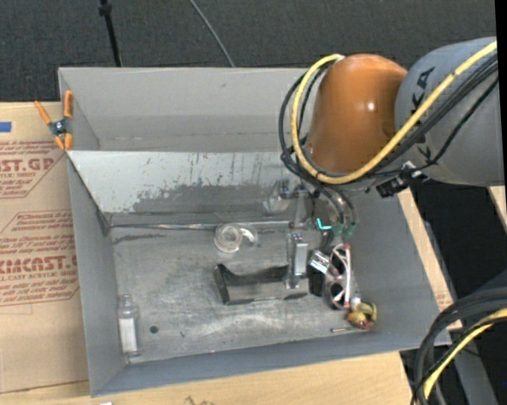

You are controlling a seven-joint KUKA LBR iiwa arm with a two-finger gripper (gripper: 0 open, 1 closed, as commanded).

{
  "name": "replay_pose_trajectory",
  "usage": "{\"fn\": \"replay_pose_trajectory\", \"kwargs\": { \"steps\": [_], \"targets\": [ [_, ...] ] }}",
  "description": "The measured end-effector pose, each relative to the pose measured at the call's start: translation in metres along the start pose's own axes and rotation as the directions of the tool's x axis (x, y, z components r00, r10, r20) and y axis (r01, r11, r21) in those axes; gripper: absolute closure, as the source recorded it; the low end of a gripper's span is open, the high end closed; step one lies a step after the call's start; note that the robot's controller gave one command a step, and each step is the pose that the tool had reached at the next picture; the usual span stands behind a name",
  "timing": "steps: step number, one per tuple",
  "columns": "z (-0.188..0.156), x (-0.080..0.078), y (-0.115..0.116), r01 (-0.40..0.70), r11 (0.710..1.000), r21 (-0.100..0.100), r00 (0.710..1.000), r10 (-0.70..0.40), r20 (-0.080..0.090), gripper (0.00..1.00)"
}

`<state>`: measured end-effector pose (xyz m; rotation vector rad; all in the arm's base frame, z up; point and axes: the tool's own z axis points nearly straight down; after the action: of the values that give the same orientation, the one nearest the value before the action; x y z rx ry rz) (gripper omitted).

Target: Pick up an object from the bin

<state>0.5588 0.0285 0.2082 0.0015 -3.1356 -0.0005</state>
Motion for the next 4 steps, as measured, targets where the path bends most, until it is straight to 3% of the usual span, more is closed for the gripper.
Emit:
{"fn": "replay_pose_trajectory", "kwargs": {
  "steps": [1,2,3,4],
  "targets": [
    [-0.002,0.0,0.0,0.0,1.0,0.0,1.0,0.0,0.003,0.0],
    [0.031,-0.014,0.019,0.042,0.999,0.001,0.999,-0.042,0.018,0.0],
    [0.111,0.023,0.011,0.442,0.897,0.009,0.896,-0.441,0.052,1.0],
    [0.111,0.023,0.011,0.441,0.897,0.009,0.896,-0.441,0.052,1.0]
  ]
}}
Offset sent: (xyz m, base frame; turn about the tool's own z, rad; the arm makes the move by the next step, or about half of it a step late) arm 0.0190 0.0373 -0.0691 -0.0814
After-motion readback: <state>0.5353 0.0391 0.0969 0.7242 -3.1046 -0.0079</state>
